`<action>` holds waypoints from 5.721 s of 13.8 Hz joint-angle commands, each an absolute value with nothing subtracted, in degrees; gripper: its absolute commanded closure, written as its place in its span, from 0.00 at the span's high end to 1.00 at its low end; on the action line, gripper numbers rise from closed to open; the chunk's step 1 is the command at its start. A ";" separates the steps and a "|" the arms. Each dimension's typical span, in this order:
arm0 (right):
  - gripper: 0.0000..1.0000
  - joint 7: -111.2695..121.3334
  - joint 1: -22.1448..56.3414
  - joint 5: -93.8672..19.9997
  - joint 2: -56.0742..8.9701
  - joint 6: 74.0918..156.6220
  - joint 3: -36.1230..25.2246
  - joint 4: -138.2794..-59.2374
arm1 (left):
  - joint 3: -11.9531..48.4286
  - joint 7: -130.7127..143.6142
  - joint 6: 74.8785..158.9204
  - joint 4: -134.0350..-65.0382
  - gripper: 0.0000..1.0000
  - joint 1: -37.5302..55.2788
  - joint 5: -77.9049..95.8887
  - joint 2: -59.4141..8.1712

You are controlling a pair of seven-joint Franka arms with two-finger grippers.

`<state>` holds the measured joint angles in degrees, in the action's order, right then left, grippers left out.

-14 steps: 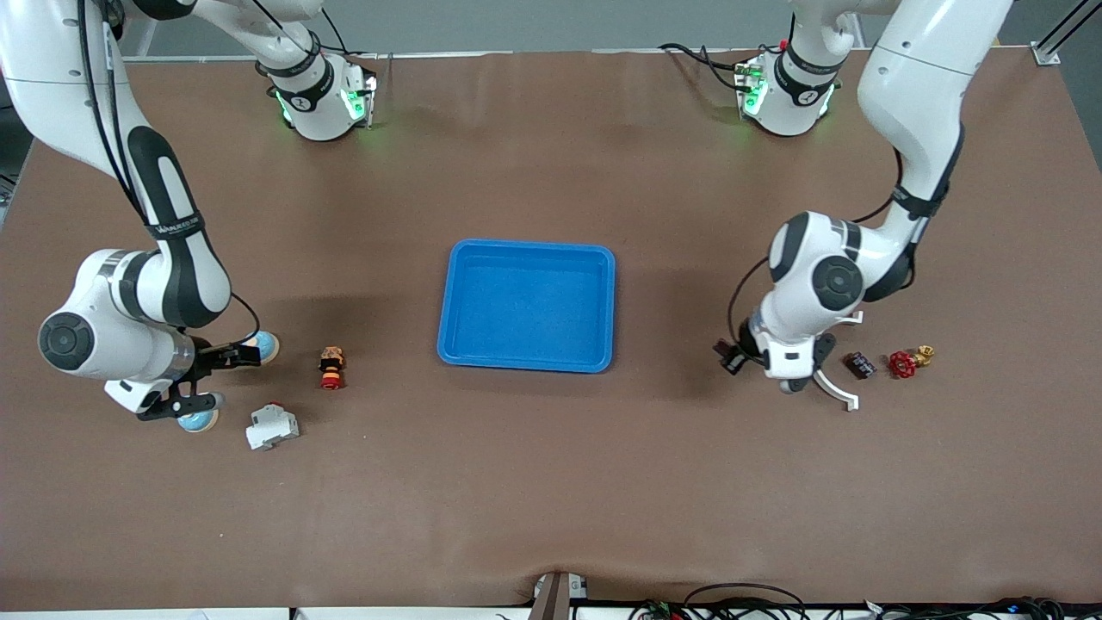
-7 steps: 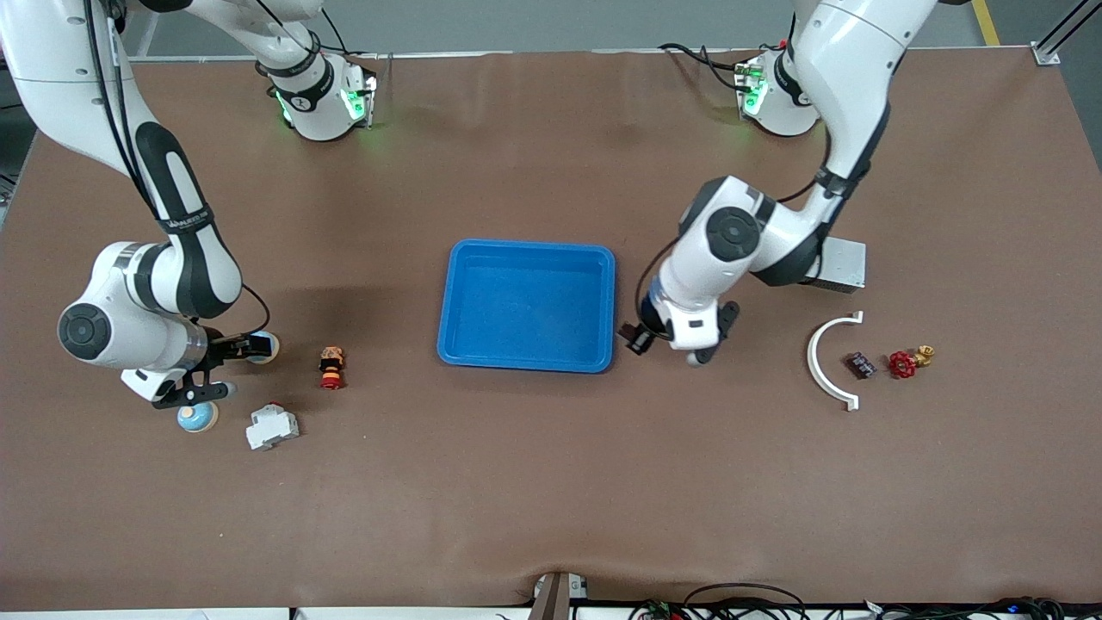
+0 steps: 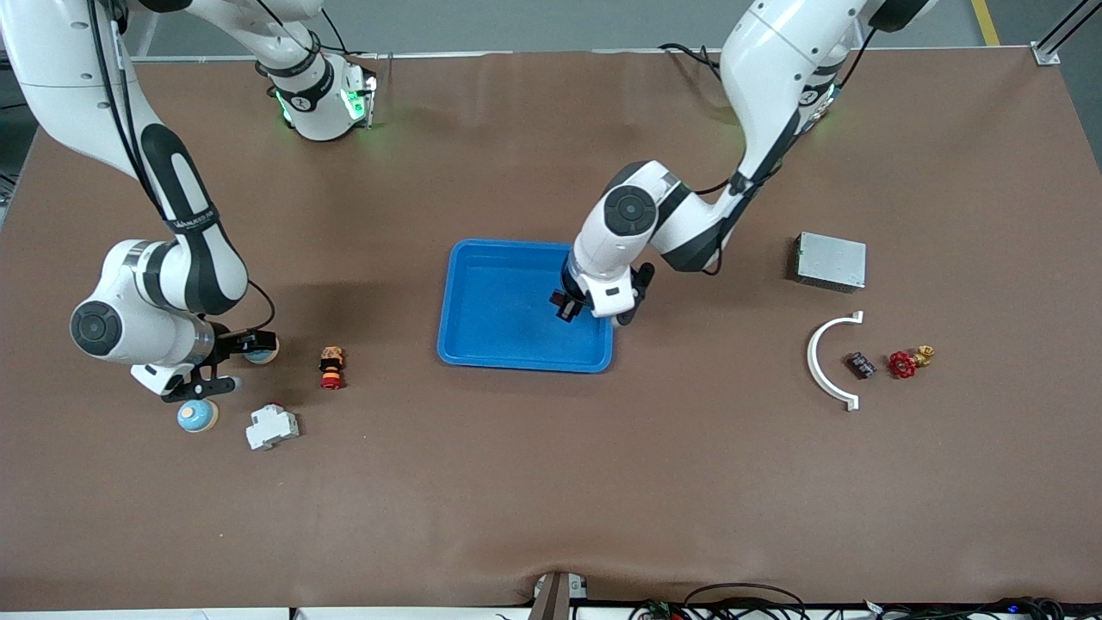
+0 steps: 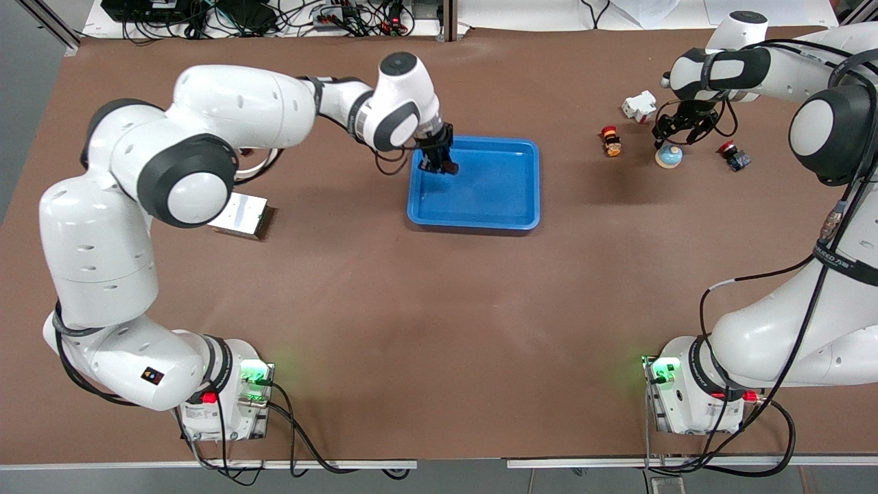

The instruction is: Place electrolytic capacitor and blue bell in tray

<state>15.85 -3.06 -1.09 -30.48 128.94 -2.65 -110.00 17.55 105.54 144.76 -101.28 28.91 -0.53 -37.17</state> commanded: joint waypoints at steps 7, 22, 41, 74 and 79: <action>1.00 16.26 -3.78 -0.97 -31.90 129.20 -2.55 -111.01 | 16.96 106.08 136.06 -100.02 1.00 28.92 -2.28 -37.18; 0.16 16.09 -3.08 -0.53 -32.08 127.80 -2.46 -110.57 | 17.05 79.40 119.36 -103.96 1.00 0.11 -15.18 -24.52; 0.10 -41.12 31.01 -15.72 -24.07 115.21 -2.11 -103.18 | 17.58 52.82 138.42 -113.12 0.77 -21.80 -19.87 -29.53; 0.12 -42.01 41.22 -18.54 -27.51 136.05 -2.02 -115.31 | 28.86 122.06 122.78 -83.87 0.00 13.67 -19.95 -42.96; 1.00 -42.01 41.49 -18.37 -27.42 135.18 -2.20 -114.70 | 19.25 127.70 126.72 -78.57 0.00 26.36 -19.51 -48.07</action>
<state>-42.46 41.08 -17.23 -28.86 135.30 -1.93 -113.68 21.00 126.28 125.24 -81.57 24.18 -18.96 -46.08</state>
